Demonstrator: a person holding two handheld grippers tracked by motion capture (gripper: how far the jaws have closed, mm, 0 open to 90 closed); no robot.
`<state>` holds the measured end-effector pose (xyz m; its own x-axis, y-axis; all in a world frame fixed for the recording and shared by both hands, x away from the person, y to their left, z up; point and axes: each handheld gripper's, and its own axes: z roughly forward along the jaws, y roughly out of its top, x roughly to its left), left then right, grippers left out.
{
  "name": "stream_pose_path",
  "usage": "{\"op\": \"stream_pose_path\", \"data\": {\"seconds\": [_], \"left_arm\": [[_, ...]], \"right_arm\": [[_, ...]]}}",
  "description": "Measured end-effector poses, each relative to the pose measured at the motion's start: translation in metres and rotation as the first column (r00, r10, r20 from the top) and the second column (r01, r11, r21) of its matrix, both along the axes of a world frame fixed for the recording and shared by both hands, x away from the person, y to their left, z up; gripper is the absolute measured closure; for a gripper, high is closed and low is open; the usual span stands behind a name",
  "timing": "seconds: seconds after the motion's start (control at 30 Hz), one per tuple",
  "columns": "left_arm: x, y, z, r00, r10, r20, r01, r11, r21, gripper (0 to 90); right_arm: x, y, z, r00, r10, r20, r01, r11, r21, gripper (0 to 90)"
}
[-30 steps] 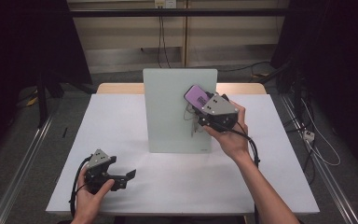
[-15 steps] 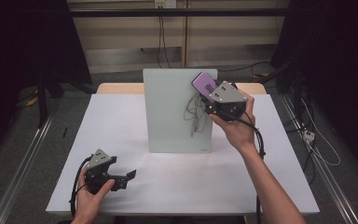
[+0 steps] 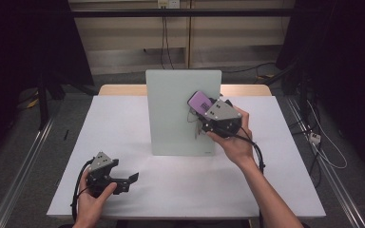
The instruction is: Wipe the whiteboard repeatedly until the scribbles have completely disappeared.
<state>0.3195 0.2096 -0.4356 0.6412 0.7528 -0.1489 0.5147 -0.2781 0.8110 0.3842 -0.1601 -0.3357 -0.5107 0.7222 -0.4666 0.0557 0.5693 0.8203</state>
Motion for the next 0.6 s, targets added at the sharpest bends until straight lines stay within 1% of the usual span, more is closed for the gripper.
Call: {"op": "stream_pose_path", "data": {"seconds": [0.1,0.17,0.27,0.33,0.37,0.43,0.5,0.53,0.6], "left_arm": [[0.0,0.0,0.0,1.0,0.0,-0.001,0.0,1.0,0.0,5.0],[0.0,0.0,0.0,1.0,-0.003,-0.001,0.003,1.0,0.005,5.0],[0.0,0.001,0.001,1.0,-0.005,0.004,0.005,0.9999,0.011,5.0],[0.0,0.001,0.001,1.0,-0.004,-0.001,0.004,0.9999,0.012,5.0],[0.0,0.001,0.0,1.0,0.001,-0.001,-0.001,1.0,0.002,5.0],[0.0,0.001,0.001,1.0,-0.003,-0.001,0.003,0.9999,0.01,5.0],[0.0,0.002,0.001,1.0,-0.006,0.001,0.006,0.9999,0.011,5.0],[0.0,0.001,0.001,1.0,-0.001,0.002,0.001,1.0,0.0,5.0],[0.0,0.001,0.001,1.0,-0.001,0.003,0.001,1.0,0.0,5.0]], "right_arm": [[-0.003,0.004,-0.011,0.9992,0.029,-0.028,-0.029,1.0,-0.004,41.4],[-0.005,0.007,-0.015,0.9986,0.037,-0.037,-0.038,0.999,-0.025,41.4],[-0.006,0.009,-0.018,0.9981,0.041,-0.047,-0.043,0.998,-0.036,41.4],[-0.005,0.009,-0.016,0.9975,0.044,-0.055,-0.046,0.998,-0.032,41.4],[-0.004,0.009,-0.014,0.9976,0.041,-0.056,-0.043,0.998,-0.037,41.4],[-0.003,0.009,-0.009,0.9987,0.023,-0.045,-0.025,0.999,-0.046,41.4],[-0.001,0.006,0.0,0.9993,0.009,-0.035,-0.01,0.999,-0.035,41.4],[0.001,0.005,0.004,0.9996,0.001,-0.029,-0.002,1.0,-0.024,41.4],[0.004,0.001,0.012,0.9998,-0.015,-0.015,0.015,1.0,-0.016,41.4]]}}
